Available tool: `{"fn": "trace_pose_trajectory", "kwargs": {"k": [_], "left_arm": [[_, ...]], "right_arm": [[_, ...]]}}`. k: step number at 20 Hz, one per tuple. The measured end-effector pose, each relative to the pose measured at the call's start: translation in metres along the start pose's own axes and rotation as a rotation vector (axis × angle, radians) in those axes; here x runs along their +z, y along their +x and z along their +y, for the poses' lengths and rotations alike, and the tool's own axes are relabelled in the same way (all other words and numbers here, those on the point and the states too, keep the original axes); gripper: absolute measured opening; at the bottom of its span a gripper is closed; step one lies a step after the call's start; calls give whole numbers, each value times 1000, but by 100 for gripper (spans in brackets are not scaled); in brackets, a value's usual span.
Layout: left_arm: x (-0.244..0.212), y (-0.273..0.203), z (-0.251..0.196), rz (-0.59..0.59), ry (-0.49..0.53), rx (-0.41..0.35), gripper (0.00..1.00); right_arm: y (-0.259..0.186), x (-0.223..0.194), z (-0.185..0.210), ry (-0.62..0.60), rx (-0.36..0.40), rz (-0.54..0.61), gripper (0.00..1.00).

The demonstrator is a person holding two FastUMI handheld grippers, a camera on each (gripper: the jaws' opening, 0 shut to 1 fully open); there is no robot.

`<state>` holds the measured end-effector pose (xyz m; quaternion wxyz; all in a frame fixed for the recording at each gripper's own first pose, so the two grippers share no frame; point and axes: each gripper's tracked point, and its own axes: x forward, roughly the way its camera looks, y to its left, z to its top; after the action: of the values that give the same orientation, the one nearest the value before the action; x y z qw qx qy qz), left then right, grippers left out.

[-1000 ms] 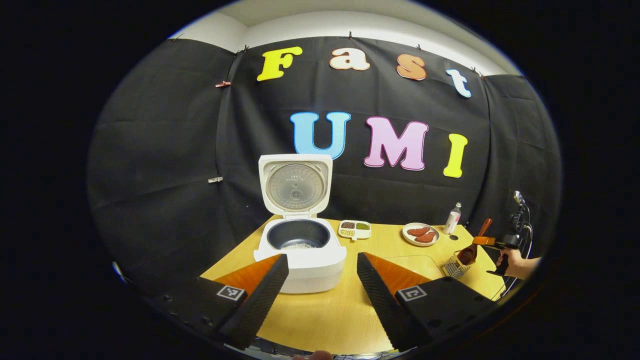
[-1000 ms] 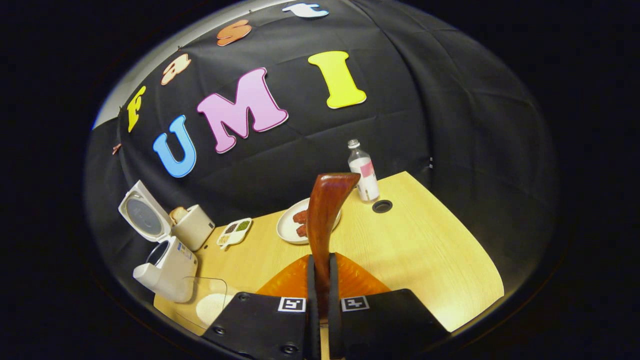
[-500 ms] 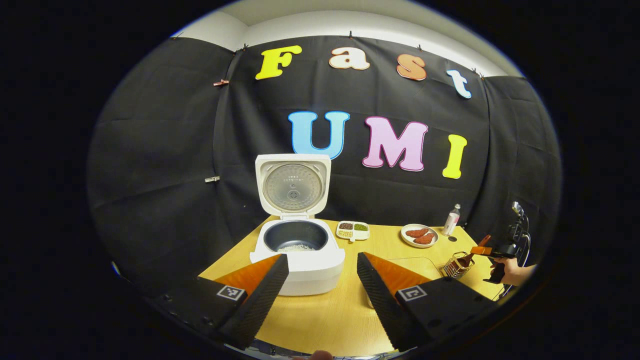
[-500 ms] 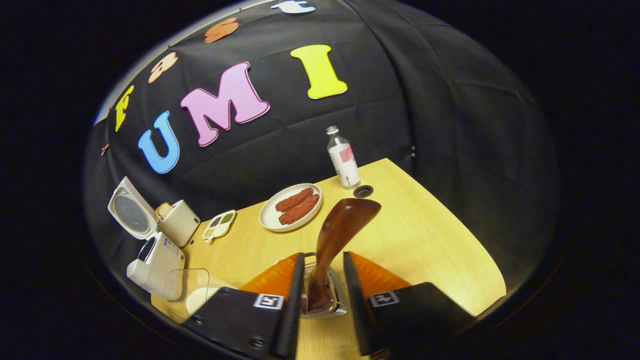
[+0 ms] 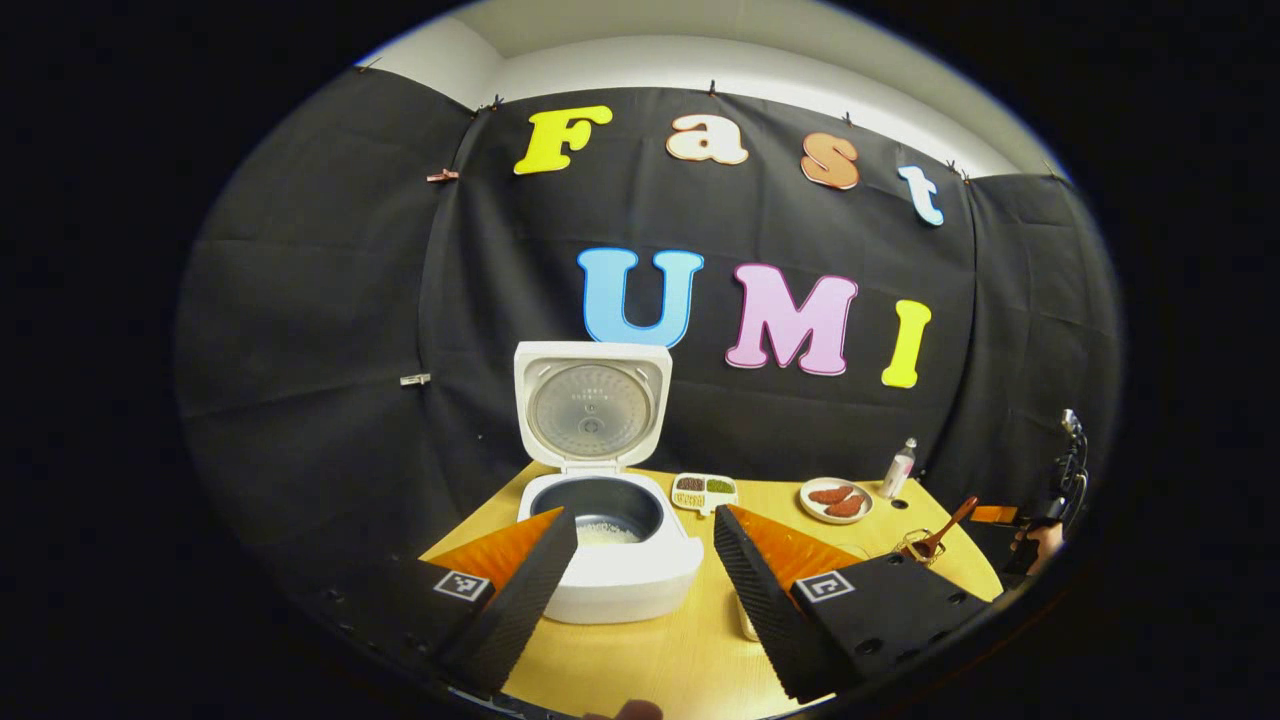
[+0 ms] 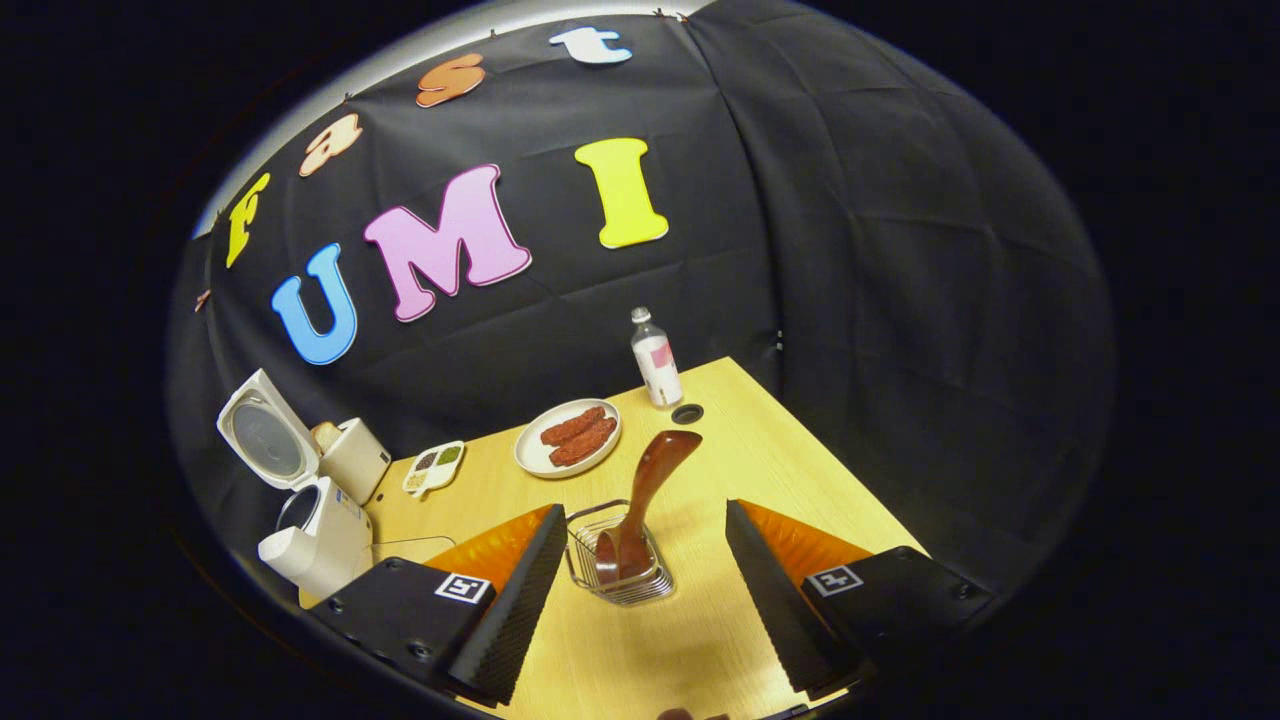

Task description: Close the left gripper, press the button to open the rice cooker; take a wooden spoon from the chopstick holder with the right hand, scoop a spoonful of rice and pour it into the rice cooker, then put the wooden spoon back into the chopstick holder.

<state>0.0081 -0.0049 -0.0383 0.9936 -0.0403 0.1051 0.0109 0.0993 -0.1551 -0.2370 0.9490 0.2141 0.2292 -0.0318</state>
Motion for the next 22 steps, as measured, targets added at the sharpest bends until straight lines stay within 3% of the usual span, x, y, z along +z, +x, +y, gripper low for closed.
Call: {"fn": "trace_pose_trajectory", "kwargs": {"k": [6, 11, 14, 22], "left_arm": [[52, 22, 18, -103, 7, -31, 95], [92, 68, 40, -163, -27, -23, 95], [114, 102, 52, -207, -58, -19, 95], [152, 224, 54, -264, 62, -9, 95]], "right_arm": [[-74, 29, 62, -102, 54, -85, 98], [-125, 42, 109, -229, 77, -149, 98], [-143, 44, 134, -234, 98, -159, 98], [-159, 45, 142, -297, 26, -190, 98]]}}
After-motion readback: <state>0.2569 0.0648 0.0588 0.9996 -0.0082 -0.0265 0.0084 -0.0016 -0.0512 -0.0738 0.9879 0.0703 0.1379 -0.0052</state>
